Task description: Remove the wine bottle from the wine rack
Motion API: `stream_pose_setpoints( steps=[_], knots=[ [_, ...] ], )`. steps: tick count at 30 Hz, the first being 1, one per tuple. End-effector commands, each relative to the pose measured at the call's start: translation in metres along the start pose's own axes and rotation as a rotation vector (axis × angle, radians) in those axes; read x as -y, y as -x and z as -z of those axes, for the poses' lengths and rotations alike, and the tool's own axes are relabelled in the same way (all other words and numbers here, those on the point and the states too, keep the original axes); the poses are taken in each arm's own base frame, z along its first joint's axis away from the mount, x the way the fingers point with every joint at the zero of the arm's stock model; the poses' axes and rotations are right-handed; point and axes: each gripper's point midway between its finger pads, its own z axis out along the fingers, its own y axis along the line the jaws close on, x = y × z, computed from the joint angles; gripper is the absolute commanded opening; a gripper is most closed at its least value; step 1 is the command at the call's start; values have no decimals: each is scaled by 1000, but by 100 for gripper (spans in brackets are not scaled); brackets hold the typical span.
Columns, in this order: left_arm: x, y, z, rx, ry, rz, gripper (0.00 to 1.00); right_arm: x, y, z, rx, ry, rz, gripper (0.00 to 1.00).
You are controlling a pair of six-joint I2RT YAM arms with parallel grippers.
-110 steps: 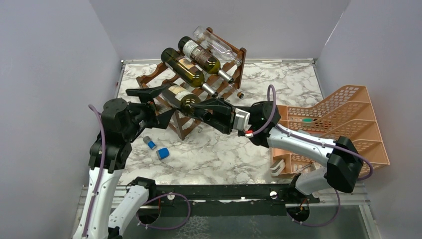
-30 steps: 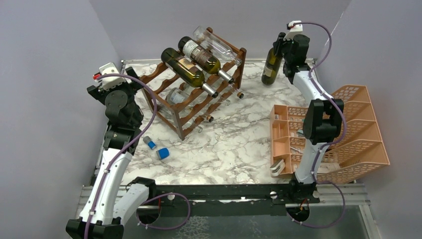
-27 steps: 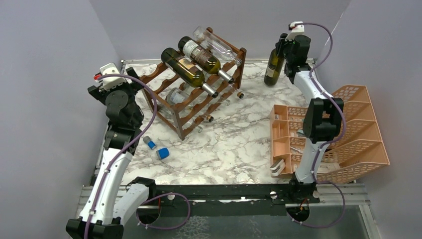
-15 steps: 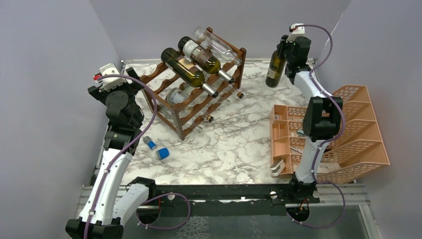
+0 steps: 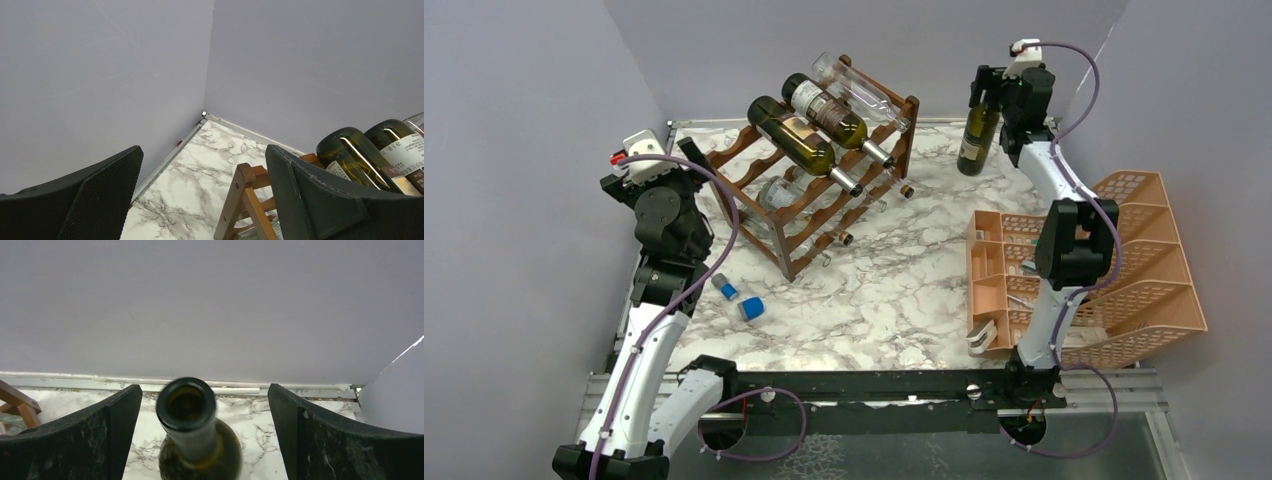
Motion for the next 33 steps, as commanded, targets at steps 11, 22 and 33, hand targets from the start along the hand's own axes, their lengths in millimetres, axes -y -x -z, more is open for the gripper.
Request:
stream_pose_setpoints(
  steps=[11, 22, 33],
  knots=[
    [7, 4, 6, 18, -41, 39, 99, -24, 95, 123, 1, 87, -169, 100],
    [34, -5, 9, -24, -155, 61, 99, -92, 12, 253, -281, 365, -433, 100],
    [98, -2, 43, -233, -499, 143, 99, -110, 16, 311, -275, 508, -360, 100]
  ],
)
